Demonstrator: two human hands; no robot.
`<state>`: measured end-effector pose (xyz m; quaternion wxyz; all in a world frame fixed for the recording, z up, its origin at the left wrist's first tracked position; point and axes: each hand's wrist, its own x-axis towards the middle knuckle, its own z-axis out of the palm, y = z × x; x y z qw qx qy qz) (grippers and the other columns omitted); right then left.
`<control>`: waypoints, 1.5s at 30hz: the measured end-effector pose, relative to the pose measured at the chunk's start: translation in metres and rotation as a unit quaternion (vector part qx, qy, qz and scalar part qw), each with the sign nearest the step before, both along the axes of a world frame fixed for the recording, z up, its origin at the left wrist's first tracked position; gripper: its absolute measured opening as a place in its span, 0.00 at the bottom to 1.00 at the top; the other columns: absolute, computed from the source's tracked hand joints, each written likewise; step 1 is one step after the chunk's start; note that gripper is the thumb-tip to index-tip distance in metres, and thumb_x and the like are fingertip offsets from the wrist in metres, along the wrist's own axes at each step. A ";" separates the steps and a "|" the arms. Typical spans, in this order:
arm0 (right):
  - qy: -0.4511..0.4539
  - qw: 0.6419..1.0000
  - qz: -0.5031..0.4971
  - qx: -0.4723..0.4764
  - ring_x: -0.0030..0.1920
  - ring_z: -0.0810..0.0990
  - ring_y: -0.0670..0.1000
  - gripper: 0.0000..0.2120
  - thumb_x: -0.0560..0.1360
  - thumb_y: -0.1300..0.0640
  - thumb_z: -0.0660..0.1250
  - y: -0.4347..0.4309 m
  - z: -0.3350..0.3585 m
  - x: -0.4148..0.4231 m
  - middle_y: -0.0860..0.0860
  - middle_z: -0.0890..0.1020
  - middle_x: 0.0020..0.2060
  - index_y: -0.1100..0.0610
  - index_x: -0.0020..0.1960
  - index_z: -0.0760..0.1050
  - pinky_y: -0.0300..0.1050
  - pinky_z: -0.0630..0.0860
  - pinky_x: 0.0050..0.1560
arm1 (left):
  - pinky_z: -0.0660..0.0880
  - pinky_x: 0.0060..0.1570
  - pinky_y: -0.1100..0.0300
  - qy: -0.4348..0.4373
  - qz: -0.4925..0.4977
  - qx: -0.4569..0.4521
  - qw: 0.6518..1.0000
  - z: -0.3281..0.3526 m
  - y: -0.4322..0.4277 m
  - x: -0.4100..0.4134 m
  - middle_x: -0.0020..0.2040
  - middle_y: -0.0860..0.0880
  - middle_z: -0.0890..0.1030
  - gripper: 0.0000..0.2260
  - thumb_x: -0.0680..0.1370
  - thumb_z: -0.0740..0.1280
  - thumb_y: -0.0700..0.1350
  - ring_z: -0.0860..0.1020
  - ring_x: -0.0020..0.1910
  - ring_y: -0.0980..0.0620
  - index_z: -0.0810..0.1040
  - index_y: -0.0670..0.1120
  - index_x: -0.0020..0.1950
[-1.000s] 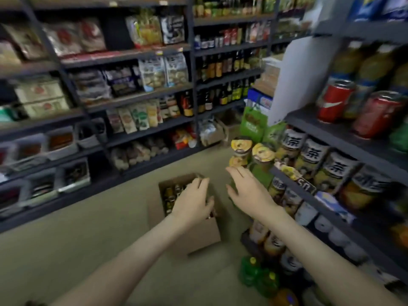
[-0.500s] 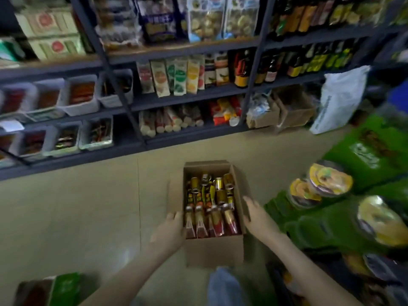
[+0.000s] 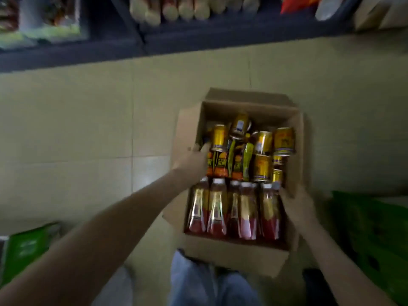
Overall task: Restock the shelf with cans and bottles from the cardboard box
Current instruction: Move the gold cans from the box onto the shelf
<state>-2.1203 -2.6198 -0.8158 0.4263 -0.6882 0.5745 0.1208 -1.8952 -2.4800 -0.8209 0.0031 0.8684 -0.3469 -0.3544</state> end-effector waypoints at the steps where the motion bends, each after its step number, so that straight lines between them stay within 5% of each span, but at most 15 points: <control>1: 0.007 1.000 0.018 -0.007 0.49 0.78 0.57 0.19 0.80 0.53 0.62 -0.006 -0.030 0.005 0.58 0.78 0.54 0.57 0.68 0.67 0.45 0.69 0.47 | 0.71 0.58 0.45 -0.015 -0.005 -0.001 1.000 -0.027 -0.010 0.006 0.69 0.39 0.66 0.25 0.81 0.57 0.45 0.70 0.63 0.36 0.53 0.49 0.77; 5: 0.029 0.991 0.127 0.005 0.67 0.69 0.62 0.33 0.79 0.49 0.63 -0.015 -0.127 0.035 0.59 0.64 0.71 0.46 0.78 0.48 0.58 0.70 0.64 | 0.67 0.62 0.42 -0.023 -0.001 -0.029 0.999 -0.108 -0.053 0.017 0.72 0.36 0.59 0.27 0.82 0.55 0.52 0.67 0.66 0.33 0.48 0.54 0.78; 9: 0.095 0.981 0.162 -0.049 0.73 0.57 0.65 0.38 0.78 0.45 0.63 -0.016 -0.185 0.047 0.60 0.49 0.76 0.40 0.77 0.41 0.62 0.65 0.68 | 0.66 0.65 0.42 -0.014 0.018 -0.009 1.000 -0.157 -0.089 0.018 0.76 0.34 0.45 0.29 0.81 0.55 0.58 0.63 0.68 0.30 0.44 0.57 0.78; 14: 0.094 0.977 0.152 -0.116 0.70 0.59 0.64 0.39 0.78 0.52 0.65 -0.017 -0.206 0.054 0.63 0.55 0.72 0.39 0.76 0.42 0.60 0.69 0.60 | 0.72 0.61 0.44 0.016 0.130 -0.049 0.990 -0.182 -0.098 0.017 0.75 0.36 0.47 0.30 0.79 0.63 0.51 0.68 0.64 0.30 0.51 0.60 0.76; 17: 0.033 0.988 0.120 -0.091 0.70 0.58 0.64 0.39 0.76 0.56 0.68 -0.016 -0.185 0.050 0.63 0.58 0.71 0.40 0.76 0.48 0.61 0.67 0.63 | 0.75 0.51 0.59 0.104 0.203 -0.091 0.969 -0.158 -0.088 0.018 0.71 0.40 0.56 0.31 0.76 0.67 0.47 0.73 0.56 0.39 0.56 0.60 0.75; 21: -0.071 0.997 -0.004 -0.032 0.69 0.62 0.59 0.38 0.74 0.58 0.70 0.001 -0.093 0.032 0.56 0.61 0.70 0.37 0.74 0.54 0.58 0.66 0.65 | 0.71 0.54 0.60 0.203 0.236 -0.147 0.939 -0.085 -0.040 -0.002 0.66 0.48 0.63 0.32 0.73 0.72 0.49 0.69 0.57 0.49 0.60 0.67 0.71; 25: -0.162 0.982 -0.089 0.034 0.57 0.67 0.42 0.37 0.73 0.58 0.71 0.012 0.042 0.017 0.45 0.62 0.62 0.30 0.68 0.56 0.42 0.71 0.48 | 0.72 0.63 0.57 0.239 0.184 -0.193 0.934 0.038 -0.029 0.002 0.64 0.53 0.63 0.31 0.73 0.73 0.47 0.67 0.61 0.54 0.63 0.69 0.69; 30: -0.310 0.921 -0.226 0.063 0.53 0.75 0.36 0.37 0.72 0.61 0.72 0.010 0.219 0.012 0.36 0.69 0.58 0.24 0.61 0.61 0.35 0.77 0.42 | 0.74 0.62 0.47 0.332 0.124 -0.291 0.889 0.214 -0.054 -0.001 0.69 0.53 0.66 0.35 0.66 0.74 0.56 0.69 0.67 0.51 0.65 0.63 0.71; 33: -0.393 0.876 -0.279 0.033 0.54 0.77 0.33 0.36 0.69 0.62 0.73 0.010 0.318 0.007 0.28 0.73 0.57 0.29 0.63 0.64 0.37 0.76 0.50 | 0.69 0.67 0.44 0.370 0.089 -0.352 0.855 0.314 -0.061 -0.026 0.71 0.52 0.66 0.36 0.68 0.74 0.55 0.68 0.70 0.51 0.63 0.64 0.73; 38: -0.479 0.825 -0.301 -0.017 0.63 0.77 0.49 0.38 0.66 0.56 0.75 0.031 0.456 -0.027 0.44 0.69 0.69 0.28 0.66 0.64 0.57 0.77 0.58 | 0.73 0.62 0.55 0.411 0.049 -0.444 0.795 0.448 -0.052 -0.079 0.68 0.61 0.71 0.35 0.72 0.74 0.44 0.73 0.66 0.54 0.61 0.61 0.74; 41: -0.502 0.814 -0.279 -0.086 0.65 0.75 0.48 0.38 0.68 0.56 0.72 0.054 0.519 -0.064 0.46 0.68 0.71 0.30 0.69 0.61 0.52 0.77 0.59 | 0.73 0.56 0.65 0.447 -0.009 -0.453 0.771 0.506 -0.043 -0.113 0.62 0.71 0.73 0.35 0.72 0.70 0.38 0.74 0.63 0.61 0.58 0.56 0.73; 45: -0.501 0.806 -0.264 -0.171 0.65 0.74 0.43 0.36 0.71 0.52 0.71 0.105 0.581 -0.127 0.40 0.66 0.70 0.28 0.70 0.58 0.44 0.77 0.59 | 0.74 0.56 0.62 0.497 -0.098 -0.441 0.741 0.564 -0.018 -0.167 0.64 0.65 0.73 0.37 0.74 0.71 0.39 0.75 0.64 0.56 0.54 0.58 0.75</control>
